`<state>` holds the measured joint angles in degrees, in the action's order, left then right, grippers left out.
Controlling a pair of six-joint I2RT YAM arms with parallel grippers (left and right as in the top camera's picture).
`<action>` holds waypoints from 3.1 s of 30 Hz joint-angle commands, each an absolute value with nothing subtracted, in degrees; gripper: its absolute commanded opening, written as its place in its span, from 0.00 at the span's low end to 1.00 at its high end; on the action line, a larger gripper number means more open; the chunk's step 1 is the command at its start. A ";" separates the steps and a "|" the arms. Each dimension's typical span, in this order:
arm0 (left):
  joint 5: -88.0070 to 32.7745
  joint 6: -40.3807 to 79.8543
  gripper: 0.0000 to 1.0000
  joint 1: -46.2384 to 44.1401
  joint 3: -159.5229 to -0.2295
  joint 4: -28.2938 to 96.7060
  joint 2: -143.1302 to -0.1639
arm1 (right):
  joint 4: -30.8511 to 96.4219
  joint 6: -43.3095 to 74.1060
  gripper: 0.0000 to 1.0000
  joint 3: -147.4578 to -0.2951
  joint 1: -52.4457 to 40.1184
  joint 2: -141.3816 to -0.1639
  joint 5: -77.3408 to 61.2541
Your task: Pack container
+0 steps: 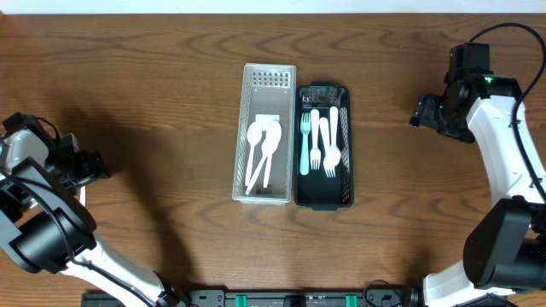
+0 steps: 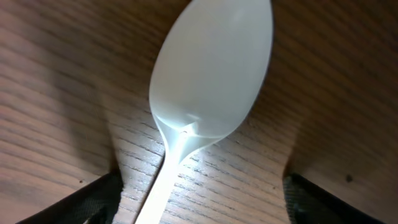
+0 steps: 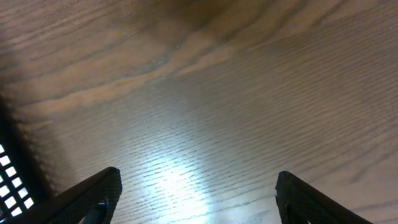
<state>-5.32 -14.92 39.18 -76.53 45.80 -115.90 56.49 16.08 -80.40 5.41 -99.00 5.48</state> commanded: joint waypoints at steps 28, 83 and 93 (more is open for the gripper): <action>-9.47 -11.73 0.06 38.57 -78.06 48.84 -115.61 | 56.58 15.79 0.83 -80.14 5.72 -99.50 6.20; 4.62 -0.12 0.59 -23.00 -82.87 48.25 -95.00 | 50.57 11.57 0.99 -81.32 1.34 -96.99 6.17; 5.65 -0.14 0.98 -8.25 -82.85 43.55 -91.72 | 36.14 11.14 0.99 -81.54 -7.57 -96.42 10.02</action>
